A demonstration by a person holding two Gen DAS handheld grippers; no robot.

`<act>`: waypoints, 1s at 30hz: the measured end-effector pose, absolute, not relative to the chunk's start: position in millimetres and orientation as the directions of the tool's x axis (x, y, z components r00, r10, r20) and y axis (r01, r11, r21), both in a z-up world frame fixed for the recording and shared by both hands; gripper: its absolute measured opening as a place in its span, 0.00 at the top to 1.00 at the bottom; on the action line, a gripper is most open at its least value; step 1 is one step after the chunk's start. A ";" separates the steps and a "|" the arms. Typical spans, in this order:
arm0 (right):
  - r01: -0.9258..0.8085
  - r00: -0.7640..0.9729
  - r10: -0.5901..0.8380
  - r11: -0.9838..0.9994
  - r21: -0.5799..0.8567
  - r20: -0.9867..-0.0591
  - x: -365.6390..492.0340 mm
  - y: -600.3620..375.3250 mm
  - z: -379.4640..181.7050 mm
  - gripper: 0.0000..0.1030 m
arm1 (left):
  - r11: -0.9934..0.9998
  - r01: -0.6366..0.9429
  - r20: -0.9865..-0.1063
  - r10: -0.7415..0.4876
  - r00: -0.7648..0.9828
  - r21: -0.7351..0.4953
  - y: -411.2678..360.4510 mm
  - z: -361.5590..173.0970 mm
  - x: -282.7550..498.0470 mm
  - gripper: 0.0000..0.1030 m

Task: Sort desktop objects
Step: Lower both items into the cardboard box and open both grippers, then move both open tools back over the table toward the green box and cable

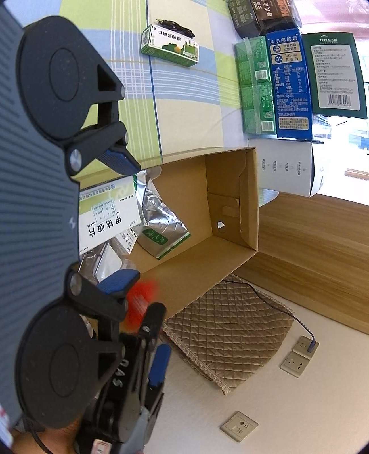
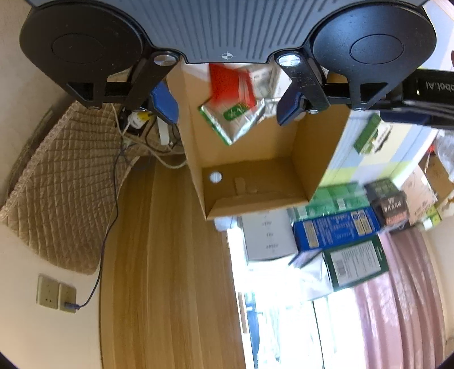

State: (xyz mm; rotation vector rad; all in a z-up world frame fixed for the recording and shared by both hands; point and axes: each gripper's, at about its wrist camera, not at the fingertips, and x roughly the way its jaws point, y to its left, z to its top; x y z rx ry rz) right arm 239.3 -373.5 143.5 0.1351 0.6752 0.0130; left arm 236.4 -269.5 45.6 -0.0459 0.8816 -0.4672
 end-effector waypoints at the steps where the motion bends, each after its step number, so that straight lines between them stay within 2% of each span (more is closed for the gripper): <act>1: 0.035 0.782 0.051 0.992 0.125 -0.621 237.8 -373.7 144.7 0.28 | 0.899 0.374 -0.732 -0.411 0.544 -0.226 -267.8 45.8 236.0 0.32; 5: 0.064 0.788 0.026 0.990 0.124 -0.615 229.2 -376.9 149.9 0.27 | 0.902 0.365 -0.723 -0.411 0.555 -0.232 -259.6 45.3 231.8 0.27; 12: 0.067 0.791 0.024 0.990 0.126 -0.611 206.5 -371.3 158.0 0.20 | 0.912 0.343 -0.726 -0.392 0.565 -0.226 -240.8 44.9 221.2 0.27; 24: -0.015 0.781 0.075 0.995 0.100 -0.620 168.3 -311.2 162.4 0.02 | 0.931 0.305 -0.708 -0.352 0.613 -0.198 -183.6 53.5 187.7 0.10; 30: -0.057 0.768 0.102 0.994 0.092 -0.632 160.0 -280.0 161.3 0.02 | 0.951 0.237 -0.708 -0.307 0.636 -0.199 -137.9 50.6 171.8 0.06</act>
